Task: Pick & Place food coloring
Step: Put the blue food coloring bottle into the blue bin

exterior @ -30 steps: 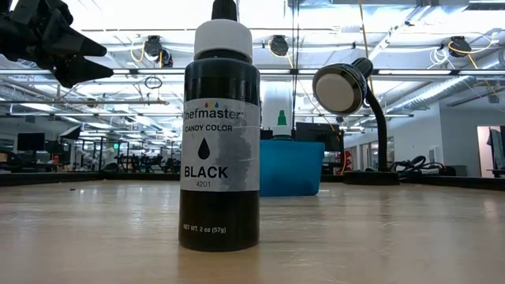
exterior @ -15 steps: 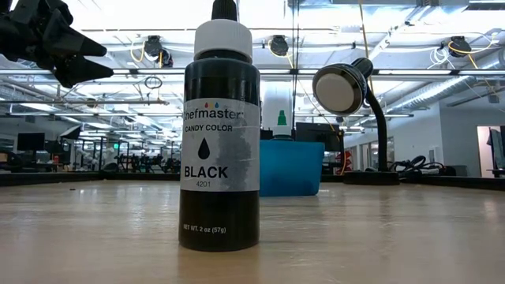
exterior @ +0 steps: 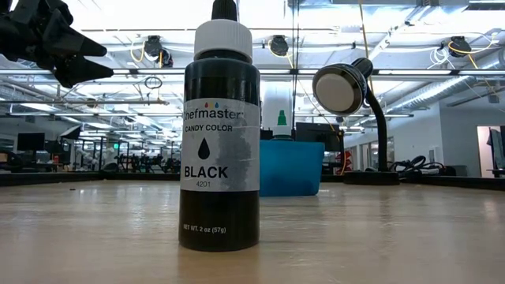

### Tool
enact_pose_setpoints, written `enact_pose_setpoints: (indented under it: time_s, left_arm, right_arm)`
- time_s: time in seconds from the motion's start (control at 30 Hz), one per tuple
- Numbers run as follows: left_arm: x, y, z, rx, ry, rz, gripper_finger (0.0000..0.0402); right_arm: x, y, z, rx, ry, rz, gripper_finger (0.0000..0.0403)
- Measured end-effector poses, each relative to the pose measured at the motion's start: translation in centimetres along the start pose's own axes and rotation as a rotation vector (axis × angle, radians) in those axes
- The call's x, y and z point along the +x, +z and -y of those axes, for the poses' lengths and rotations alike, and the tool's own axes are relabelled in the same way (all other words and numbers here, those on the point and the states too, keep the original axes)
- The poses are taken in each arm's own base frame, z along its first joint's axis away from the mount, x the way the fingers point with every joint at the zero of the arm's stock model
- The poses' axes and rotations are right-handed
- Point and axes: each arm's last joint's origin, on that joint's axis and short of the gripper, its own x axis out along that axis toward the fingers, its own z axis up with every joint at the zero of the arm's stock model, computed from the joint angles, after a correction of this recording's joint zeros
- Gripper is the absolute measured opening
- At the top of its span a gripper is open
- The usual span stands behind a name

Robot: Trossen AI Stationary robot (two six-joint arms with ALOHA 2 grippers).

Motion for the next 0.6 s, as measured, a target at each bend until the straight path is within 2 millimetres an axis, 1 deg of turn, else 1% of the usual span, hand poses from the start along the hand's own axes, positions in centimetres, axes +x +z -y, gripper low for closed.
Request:
enact_pose_setpoints:
  time_s: [0.2,0.37,0.6]
  left_arm:
    - [0.0,0.0,0.0,0.0,0.0,0.0,0.0324]
    - [0.0,0.0,0.0,0.0,0.0,0.0,0.0324]
    - [0.0,0.0,0.0,0.0,0.0,0.0,0.0324]
  right_arm:
    - [0.2,-0.1,-0.3,0.065,0.014,0.001,0.0158]
    - [0.8,-0.1,-0.4,0.068,-0.005,-0.003,0.0173]
    - [1.9,0.0,-0.7,0.065,-0.039,-0.011,0.0173]
